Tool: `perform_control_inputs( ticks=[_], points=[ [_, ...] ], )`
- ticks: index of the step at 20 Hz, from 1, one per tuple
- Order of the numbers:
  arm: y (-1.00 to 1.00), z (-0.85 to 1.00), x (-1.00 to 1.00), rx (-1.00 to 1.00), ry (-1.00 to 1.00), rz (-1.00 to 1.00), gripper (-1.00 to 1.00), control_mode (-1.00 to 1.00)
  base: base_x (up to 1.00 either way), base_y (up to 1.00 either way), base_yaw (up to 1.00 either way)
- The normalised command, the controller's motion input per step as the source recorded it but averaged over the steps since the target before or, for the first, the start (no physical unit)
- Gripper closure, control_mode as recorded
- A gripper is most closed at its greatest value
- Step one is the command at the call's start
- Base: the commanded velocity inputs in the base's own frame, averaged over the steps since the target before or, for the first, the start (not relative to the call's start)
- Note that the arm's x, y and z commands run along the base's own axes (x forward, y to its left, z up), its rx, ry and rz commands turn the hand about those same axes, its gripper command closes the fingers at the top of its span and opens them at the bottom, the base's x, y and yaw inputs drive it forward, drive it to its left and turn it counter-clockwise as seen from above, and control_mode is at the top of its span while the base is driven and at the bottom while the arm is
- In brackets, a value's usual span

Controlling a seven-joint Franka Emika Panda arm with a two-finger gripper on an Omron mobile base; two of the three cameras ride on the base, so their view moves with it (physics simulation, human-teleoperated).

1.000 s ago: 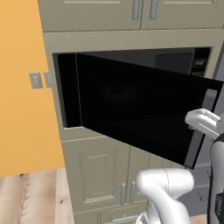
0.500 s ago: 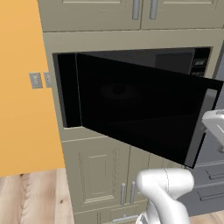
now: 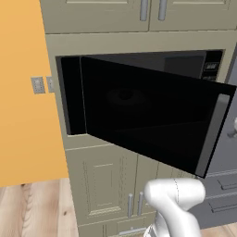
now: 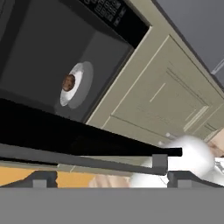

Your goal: Retrieve the reheated potato from the microwave, then place the potato, cheese, and condiment on the cutting board.

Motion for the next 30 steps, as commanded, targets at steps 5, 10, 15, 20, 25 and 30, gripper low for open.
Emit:
perform_control_inputs(
  ticks=[5, 10, 15, 20, 25, 30],
  points=[
    [-0.41, -0.03, 0.10, 0.28, 0.00, 0.00, -1.00, -1.00, 0.00, 0.00, 0.00],
    [-0.19, -0.04, 0.30, 0.32, 0.00, 0.00, -1.00, -1.00, 0.00, 0.00, 0.00],
    [0.02, -0.11, 0.70, 0.25, 0.02, 0.01, -1.00, -1.00, 0.00, 0.00, 0.00],
    [-0.03, -0.05, 0.71, 0.22, 0.09, 0.08, -1.00, -1.00, 0.00, 0.00, 0.00],
    [0.01, -0.15, 0.30, 0.07, 0.06, 0.22, -1.00, -1.00, 0.00, 0.00, 0.00],
    [0.20, -0.17, 0.37, 0.02, 0.04, 0.22, -1.00, -1.00, 0.00, 0.00, 0.00]
  ],
)
